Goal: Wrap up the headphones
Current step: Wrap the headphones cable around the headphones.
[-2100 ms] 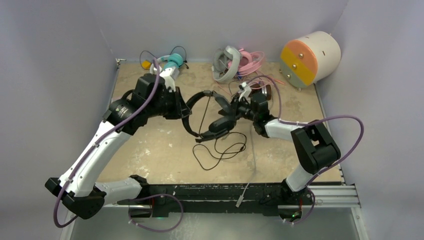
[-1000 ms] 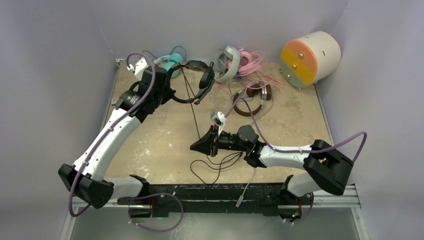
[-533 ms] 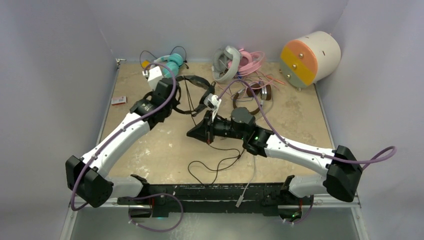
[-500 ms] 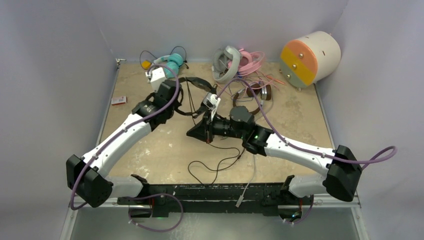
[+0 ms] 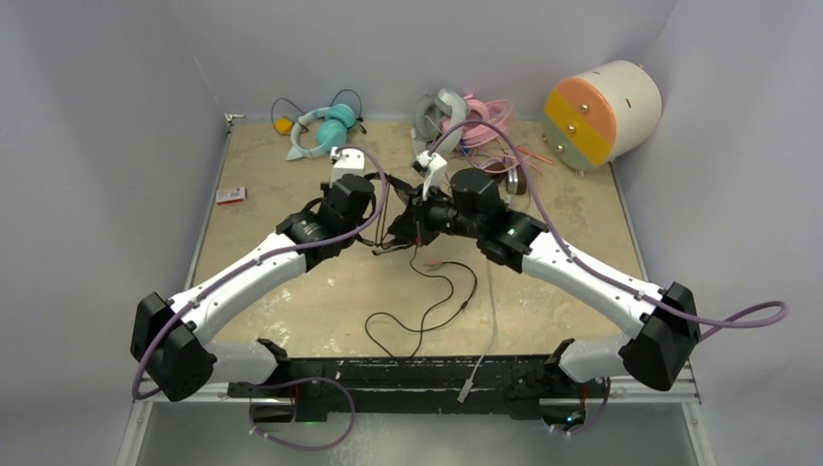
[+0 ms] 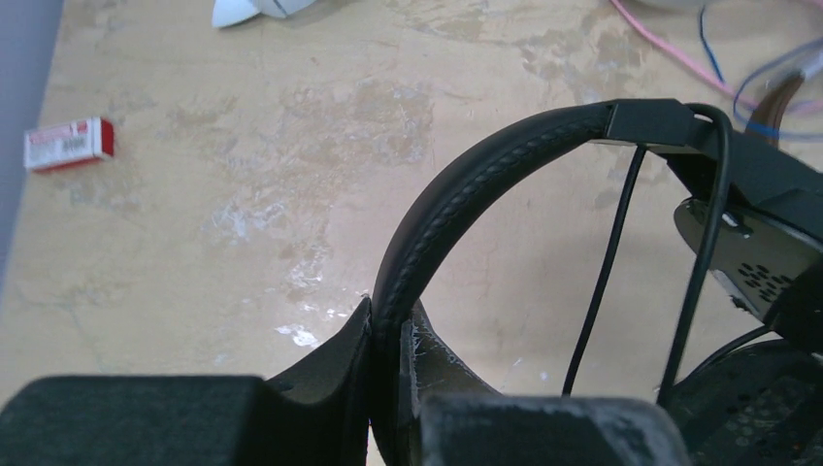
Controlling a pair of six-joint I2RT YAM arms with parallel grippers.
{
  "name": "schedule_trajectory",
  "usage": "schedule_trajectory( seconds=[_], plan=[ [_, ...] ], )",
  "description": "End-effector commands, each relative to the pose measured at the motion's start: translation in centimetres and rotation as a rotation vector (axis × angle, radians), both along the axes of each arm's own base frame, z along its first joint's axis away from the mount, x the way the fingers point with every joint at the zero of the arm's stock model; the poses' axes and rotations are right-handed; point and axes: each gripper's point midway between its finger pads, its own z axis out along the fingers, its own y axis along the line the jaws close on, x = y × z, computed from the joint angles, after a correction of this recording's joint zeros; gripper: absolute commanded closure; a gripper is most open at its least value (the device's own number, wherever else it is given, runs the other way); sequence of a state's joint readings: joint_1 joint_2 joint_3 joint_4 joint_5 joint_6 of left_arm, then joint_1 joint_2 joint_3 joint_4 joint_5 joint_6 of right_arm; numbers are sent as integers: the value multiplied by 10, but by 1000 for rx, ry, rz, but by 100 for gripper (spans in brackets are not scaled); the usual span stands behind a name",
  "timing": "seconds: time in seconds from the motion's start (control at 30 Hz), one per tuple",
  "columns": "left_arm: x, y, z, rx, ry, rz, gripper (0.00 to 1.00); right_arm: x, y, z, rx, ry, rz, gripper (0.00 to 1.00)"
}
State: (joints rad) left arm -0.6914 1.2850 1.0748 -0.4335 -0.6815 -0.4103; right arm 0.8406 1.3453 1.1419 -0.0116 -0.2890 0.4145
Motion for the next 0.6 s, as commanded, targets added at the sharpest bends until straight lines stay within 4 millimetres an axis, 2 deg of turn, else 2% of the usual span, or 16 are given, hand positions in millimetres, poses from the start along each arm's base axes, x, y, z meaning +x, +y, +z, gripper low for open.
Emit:
schedule_trajectory(
  seconds=[0.0, 0.17, 0.37, 0.57],
  plan=[
    [-2, 0, 9, 147, -3, -114, 100, 9, -23, 34, 3, -65, -13, 97],
    [-22, -16, -9, 197, 116, -326, 100, 23, -37, 21, -118, -98, -65, 97],
    [-36, -16, -12, 236, 184, -422, 100, 39, -55, 10, -222, -167, -133, 97],
    [-52, -29, -16, 230, 311, -534, 100, 56, -70, 3, -333, -226, -199, 97]
  ],
)
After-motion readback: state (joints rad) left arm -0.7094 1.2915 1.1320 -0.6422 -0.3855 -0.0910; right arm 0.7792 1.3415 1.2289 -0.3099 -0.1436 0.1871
